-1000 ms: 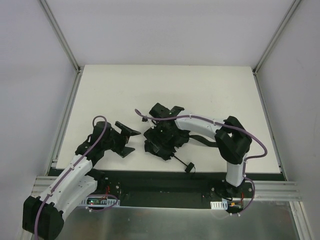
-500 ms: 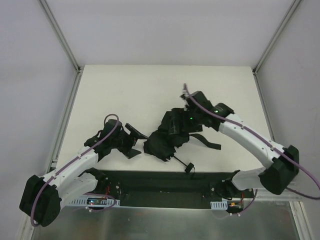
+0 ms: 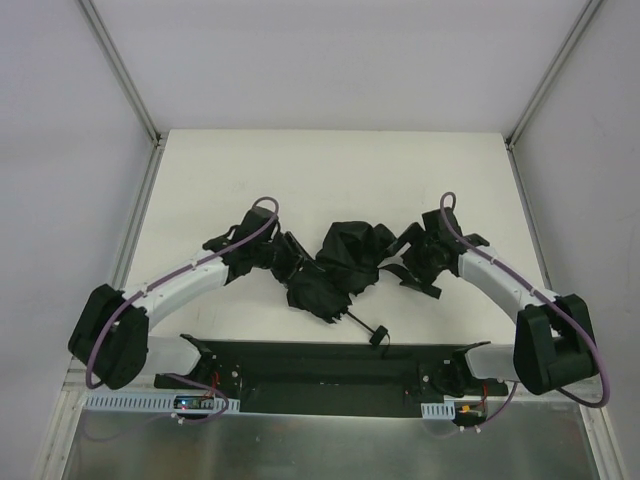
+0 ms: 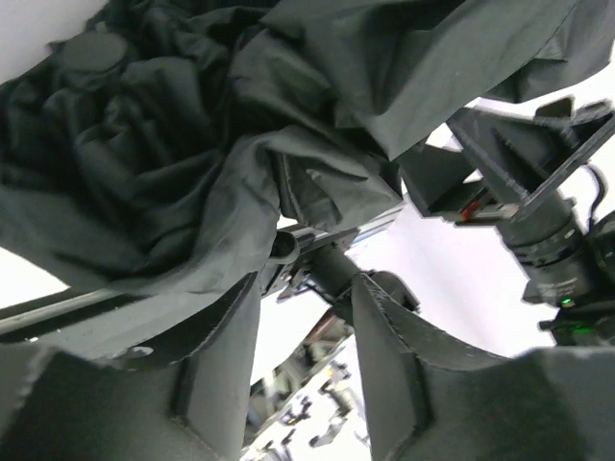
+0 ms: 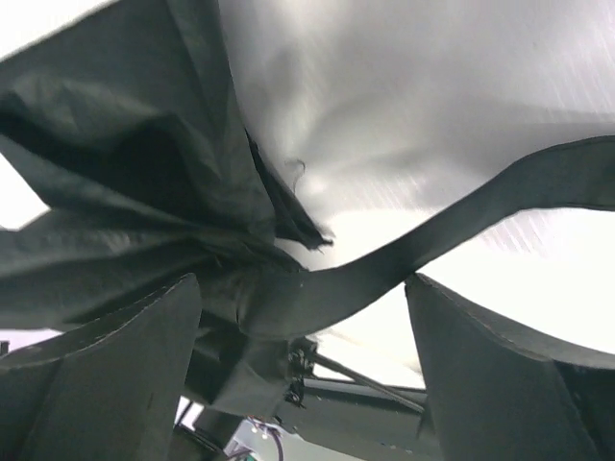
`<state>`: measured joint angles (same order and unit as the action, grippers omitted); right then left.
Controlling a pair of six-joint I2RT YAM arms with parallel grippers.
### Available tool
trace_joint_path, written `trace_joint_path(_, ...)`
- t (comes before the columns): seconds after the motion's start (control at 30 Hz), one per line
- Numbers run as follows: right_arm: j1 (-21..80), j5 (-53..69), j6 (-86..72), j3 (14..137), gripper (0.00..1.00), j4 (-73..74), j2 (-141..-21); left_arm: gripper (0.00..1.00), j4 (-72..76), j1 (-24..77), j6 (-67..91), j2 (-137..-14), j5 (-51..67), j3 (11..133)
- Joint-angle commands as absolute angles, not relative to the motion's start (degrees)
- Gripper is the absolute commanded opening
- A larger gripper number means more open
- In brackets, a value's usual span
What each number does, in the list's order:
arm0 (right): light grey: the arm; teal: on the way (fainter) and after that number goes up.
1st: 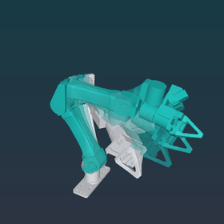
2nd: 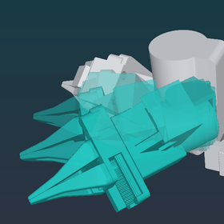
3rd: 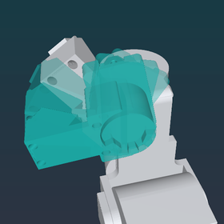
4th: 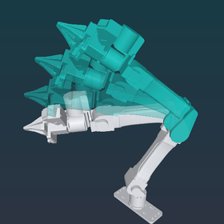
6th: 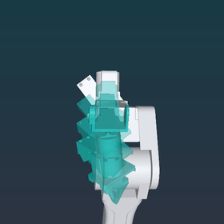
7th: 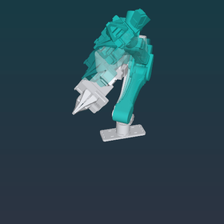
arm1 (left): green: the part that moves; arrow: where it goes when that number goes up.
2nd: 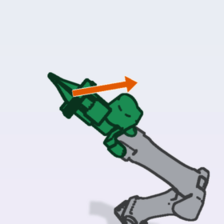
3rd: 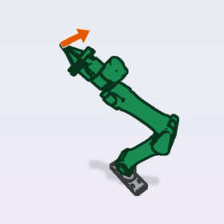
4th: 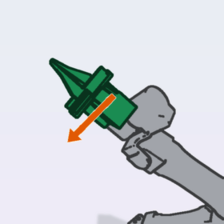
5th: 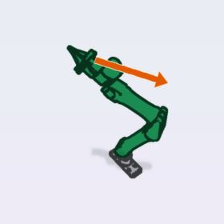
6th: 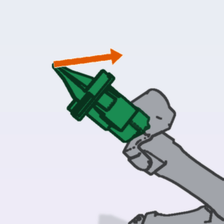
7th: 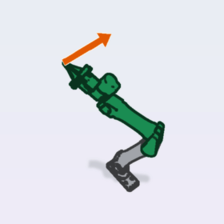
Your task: Put away the umbrella
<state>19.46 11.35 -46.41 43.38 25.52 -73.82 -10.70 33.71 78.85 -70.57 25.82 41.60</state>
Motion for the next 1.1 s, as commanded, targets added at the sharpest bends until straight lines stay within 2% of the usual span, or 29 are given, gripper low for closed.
trace_joint_path(0.0, 17.85, 9.94, -51.94, 43.59, 0.84, 18.46, -76.63, 0.37, -9.32, 35.15, 71.9, -78.03, 29.35, 48.33)
trace_joint_path(0.07, 17.75, 9.06, -52.12, 43.77, 0.71, 17.32, -77.43, 0.35, -9.4, 35.77, 70.41, -80.76, 29.27, 50.18)
trace_joint_path(0.13, 17.75, 8.53, -50.29, 43.25, 0.49, 14.17, -77.08, 0.31, -9.49, 36.12, 66.82, -83.22, 27.78, 51.94)
trace_joint_path(0.17, 17.75, 7.92, -49.06, 43.16, 0.41, 12.41, -76.82, 0.3, -9.41, 36.04, 66.71, -84.1, 27.6, 52.03)
trace_joint_path(0.27, 17.75, 9.65, -42.13, 43.24, 0.05, 5.04, -76.82, 0.28, -9.32, 36.04, 66.1, -86.91, 27.68, 51.59)
trace_joint_path(0.3, 17.75, 10.97, -39.14, 43.59, 0.0, 2.49, -76.99, 0.27, -9.4, 36.04, 66.01, -87.71, 27.77, 51.42)
trace_joint_path(0.43, 18.46, 15.11, -30.7, 45.7, 0.0, -3.59, -74.45, 0.26, -9.32, 36.12, 61.98, -88.42, 27.95, 53.34)
trace_joint_path(0.53, 18.98, 18.79, -27.87, 46.32, 0.0, -7.81, -72.6, 0.29, -9.23, 36.12, 58.37, -87.19, 28.3, 55.98)
trace_joint_path(0.7, 20.91, 23.38, -26.81, 46.5, 0.0, -10.11, -72.69, 0.5, -8.96, 36.04, 51.86, -82.63, 29.1, 61.6)
trace_joint_path(0.83, 22.76, 26.53, -25.67, 43.43, 0.0, -17.56, -70.58, 0.75, -9.84, 35.69, 52.29, -80.95, 22.43, 64.16)
trace_joint_path(0.87, 23.29, 27.76, -24.88, 42.9, 0.0, -19.41, -69.97, 0.77, -10.45, 35.68, 52.56, -81.3, 19.71, 64.77)
trace_joint_path(0.93, 23.99, 29.96, -22.77, 42.54, 0.0, -21.87, -69.61, 0.76, -11.42, 35.6, 52.04, -82.7, 14.7, 65.91)
trace_joint_path(1.07, 24.78, 33.31, -21.01, 43.06, 0.0, -25.83, -70.22, 0.63, -13.71, 34.9, 51.5, -86.48, 8.1, 66.36)
